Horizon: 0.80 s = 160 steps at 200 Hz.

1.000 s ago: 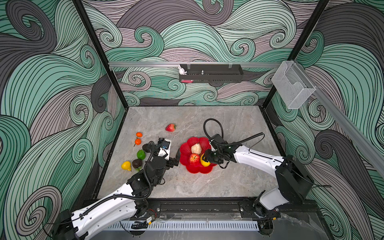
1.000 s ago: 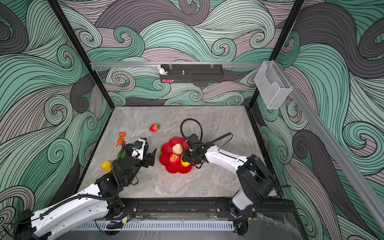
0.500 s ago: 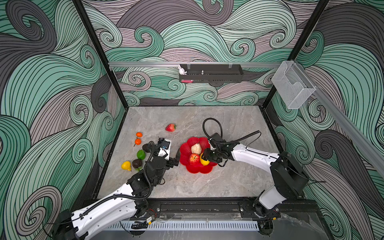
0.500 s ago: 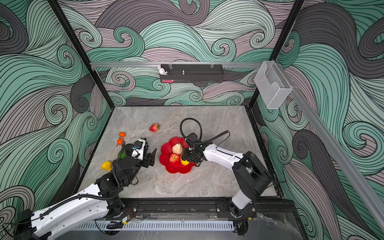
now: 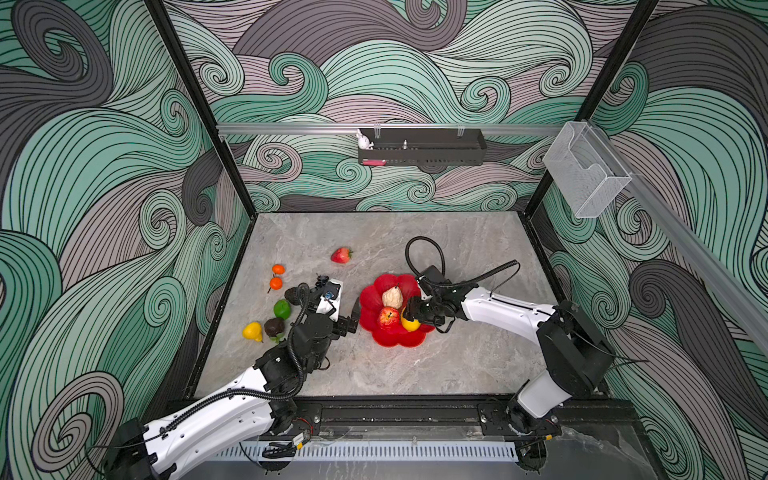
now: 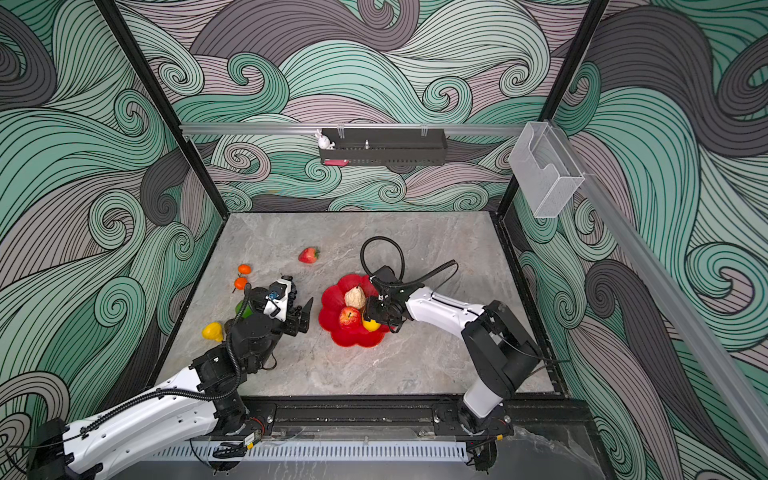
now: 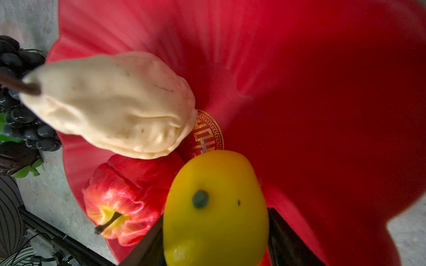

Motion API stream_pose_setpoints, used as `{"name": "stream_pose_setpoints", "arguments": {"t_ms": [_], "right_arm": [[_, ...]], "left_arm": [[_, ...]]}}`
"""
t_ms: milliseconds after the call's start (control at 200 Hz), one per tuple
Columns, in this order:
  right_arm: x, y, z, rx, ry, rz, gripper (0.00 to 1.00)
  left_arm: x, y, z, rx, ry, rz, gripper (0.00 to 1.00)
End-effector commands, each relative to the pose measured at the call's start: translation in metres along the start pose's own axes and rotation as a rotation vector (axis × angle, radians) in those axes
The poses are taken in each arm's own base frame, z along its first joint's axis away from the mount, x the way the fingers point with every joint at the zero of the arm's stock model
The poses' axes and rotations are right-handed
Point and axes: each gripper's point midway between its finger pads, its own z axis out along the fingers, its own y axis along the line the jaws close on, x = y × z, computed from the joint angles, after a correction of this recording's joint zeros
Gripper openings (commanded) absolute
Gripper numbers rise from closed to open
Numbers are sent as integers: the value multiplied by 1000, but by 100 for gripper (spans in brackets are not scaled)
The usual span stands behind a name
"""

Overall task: Arrange fruit in a fruit bowl
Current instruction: Place the fruit in the fruit bowl.

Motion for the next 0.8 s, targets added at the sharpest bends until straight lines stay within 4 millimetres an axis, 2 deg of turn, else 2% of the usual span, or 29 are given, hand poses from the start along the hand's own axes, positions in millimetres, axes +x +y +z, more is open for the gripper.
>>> {"name": "stream_pose_setpoints", "arguments": {"t_ms": [0,345,380,605,796], "right_arm": [[-10,4,1,-1,-21,-5,65],[-11,1,5,1,-13,10,66],[-16,7,5,-22,-31,5,66],[-16,8,4,-34,-32,7,66],[-17,5,-5,-26,-56,1,75]], "left_arm": [[-5,6,0,-27,-17,-15,99],[-4,5,1,-22,-13,-11,99],[-4,4,1,-21,-13,-11,98],[-2,3,2,-21,-6,-5,98],[-2,2,5,-25,1,-2,98]]}}
